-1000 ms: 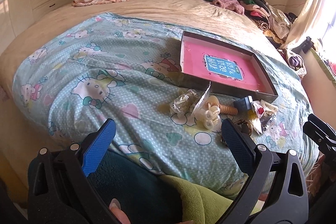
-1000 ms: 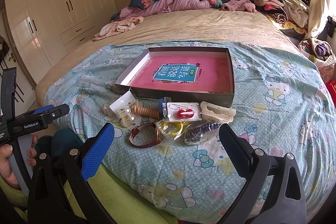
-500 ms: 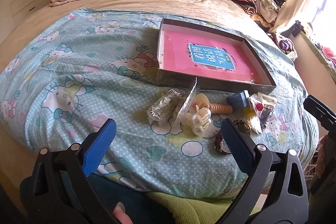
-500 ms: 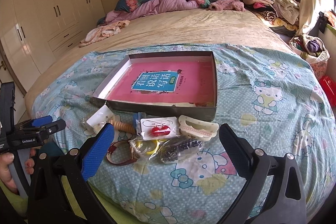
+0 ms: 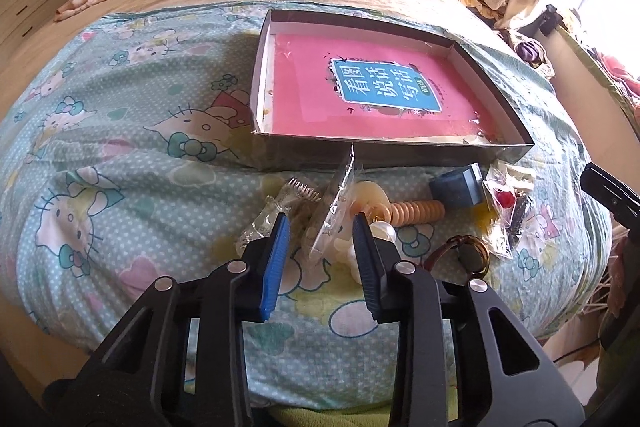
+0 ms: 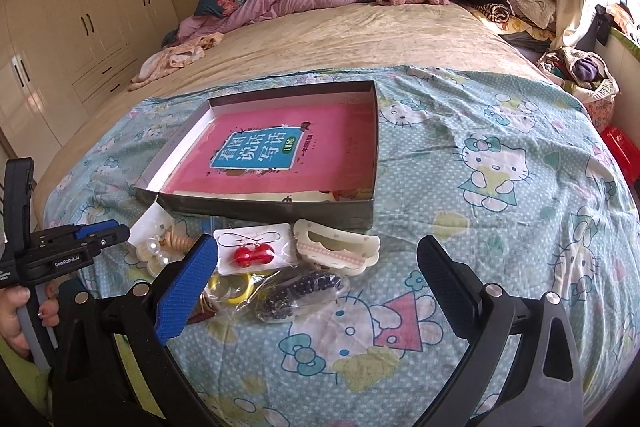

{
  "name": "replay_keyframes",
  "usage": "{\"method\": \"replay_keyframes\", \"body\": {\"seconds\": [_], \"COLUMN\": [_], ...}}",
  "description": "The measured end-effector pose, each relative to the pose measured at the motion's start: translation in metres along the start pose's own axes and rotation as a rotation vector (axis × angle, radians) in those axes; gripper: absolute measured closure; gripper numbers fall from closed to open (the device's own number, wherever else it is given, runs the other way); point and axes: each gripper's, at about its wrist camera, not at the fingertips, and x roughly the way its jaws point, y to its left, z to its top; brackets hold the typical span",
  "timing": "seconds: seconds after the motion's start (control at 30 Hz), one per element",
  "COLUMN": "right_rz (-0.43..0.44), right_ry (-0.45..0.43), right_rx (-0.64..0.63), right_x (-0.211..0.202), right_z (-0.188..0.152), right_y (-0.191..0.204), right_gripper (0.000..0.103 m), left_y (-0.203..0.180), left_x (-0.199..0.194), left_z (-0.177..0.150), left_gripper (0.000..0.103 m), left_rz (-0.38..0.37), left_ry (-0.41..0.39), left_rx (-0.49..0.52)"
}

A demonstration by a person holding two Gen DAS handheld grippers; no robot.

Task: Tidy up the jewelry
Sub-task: 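Grasp the clear plastic bag with the left gripper while the right grasps the red earring card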

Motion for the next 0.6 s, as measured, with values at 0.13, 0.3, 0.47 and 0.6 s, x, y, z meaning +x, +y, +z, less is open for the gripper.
{"method": "replay_keyframes", "body": {"seconds": [0.13,0.3,0.47,0.6], "right_rz": [-0.012,0.007,0.063,0.123], "right_ry": [0.016,0.030,0.061,0.101], "right_rx": [0.024,0.013,-0.033,-0.039], "right_x": [0.007,0.014,0.026,0.043], "right_z": [-0.001,-0.005,-0.008,-0.008], "right_y": [-0.011,-0.009,0.011,0.023], "right_gripper": [0.004,0.004,0.004,0.004], "left_y": [0.000,-0.003,-0.004,-0.004], "left_x": [0.007,0.017,0.022,0.027], "left_z": [0.002,0.004,0.005,0.004], "left_gripper": [0.087,0.089,0.090,0.090], "left_rz": [-0.008,-0.004,-0.004,-0.004], "left_ry": [0.012,0.024,0.027,0.032], "left_rx": [0.005,0.016,0.022,0.026]}}
